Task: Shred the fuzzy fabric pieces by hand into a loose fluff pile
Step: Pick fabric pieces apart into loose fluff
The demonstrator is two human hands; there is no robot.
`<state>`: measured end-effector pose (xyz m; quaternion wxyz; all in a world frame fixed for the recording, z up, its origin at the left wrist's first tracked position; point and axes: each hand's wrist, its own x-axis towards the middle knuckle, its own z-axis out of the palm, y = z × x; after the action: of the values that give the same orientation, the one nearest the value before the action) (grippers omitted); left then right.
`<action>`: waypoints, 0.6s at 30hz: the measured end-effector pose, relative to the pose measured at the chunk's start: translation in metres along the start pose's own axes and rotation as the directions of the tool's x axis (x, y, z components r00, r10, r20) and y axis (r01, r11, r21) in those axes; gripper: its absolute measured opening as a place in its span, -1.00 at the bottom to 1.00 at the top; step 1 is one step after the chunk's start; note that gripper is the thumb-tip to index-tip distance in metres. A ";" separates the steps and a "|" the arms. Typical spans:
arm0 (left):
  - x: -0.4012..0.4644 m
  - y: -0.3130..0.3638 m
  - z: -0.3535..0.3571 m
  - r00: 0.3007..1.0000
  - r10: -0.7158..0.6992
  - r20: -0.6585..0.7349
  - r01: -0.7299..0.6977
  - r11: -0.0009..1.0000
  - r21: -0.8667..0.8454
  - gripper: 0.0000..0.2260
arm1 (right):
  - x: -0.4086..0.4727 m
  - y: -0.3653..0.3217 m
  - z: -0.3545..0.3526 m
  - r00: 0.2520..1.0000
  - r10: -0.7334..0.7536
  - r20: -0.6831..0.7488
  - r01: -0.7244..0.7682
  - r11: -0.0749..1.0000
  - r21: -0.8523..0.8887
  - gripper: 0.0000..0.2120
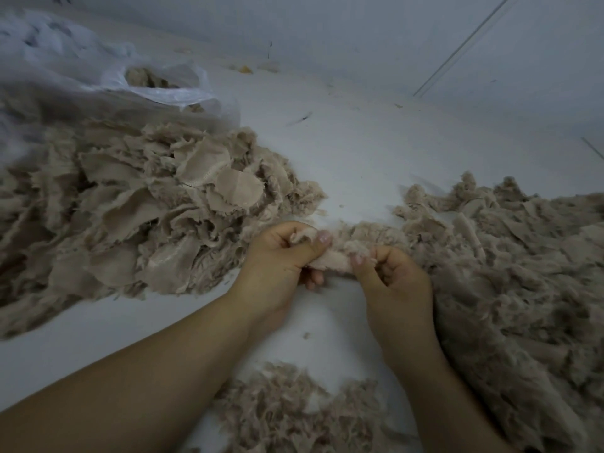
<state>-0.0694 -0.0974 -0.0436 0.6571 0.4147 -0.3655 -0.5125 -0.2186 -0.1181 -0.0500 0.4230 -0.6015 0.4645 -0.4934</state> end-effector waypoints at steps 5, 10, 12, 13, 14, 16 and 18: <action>-0.001 0.000 0.001 0.996 -0.068 0.052 0.060 0.987 0.148 -0.86 | 0.001 0.001 0.000 0.999 0.035 -0.033 -0.032 0.995 0.090 -0.68; -0.001 0.003 0.002 0.972 -0.145 0.184 0.086 0.951 0.298 -0.74 | 0.003 0.003 -0.001 0.998 -0.003 -0.062 0.009 0.996 0.085 -0.75; -0.001 0.005 0.002 0.970 -0.161 0.182 0.111 0.960 0.257 -0.65 | 0.003 0.003 -0.001 0.997 0.006 -0.077 0.003 0.994 0.112 -0.72; -0.001 0.005 0.002 0.971 -0.161 0.177 0.113 0.961 0.254 -0.64 | 0.002 0.002 0.000 0.998 0.011 -0.058 -0.005 0.994 0.112 -0.72; -0.001 0.005 0.002 0.971 -0.159 0.176 0.109 0.959 0.262 -0.64 | 0.002 0.002 0.000 0.999 0.009 -0.034 -0.005 0.995 0.097 -0.77; -0.002 0.003 0.003 0.971 -0.157 0.178 0.108 0.960 0.258 -0.63 | 0.001 0.001 0.000 1.000 -0.001 -0.024 0.002 0.998 0.057 -0.81; -0.003 0.003 0.002 0.973 -0.157 0.172 0.117 0.969 0.217 -0.63 | 0.002 0.002 -0.001 0.997 0.036 -0.064 -0.031 0.996 0.080 -0.73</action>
<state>-0.0705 -0.0947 -0.0397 0.5361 0.4545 -0.4473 -0.5532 -0.2200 -0.1208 -0.0513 0.4393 -0.5599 0.4683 -0.5236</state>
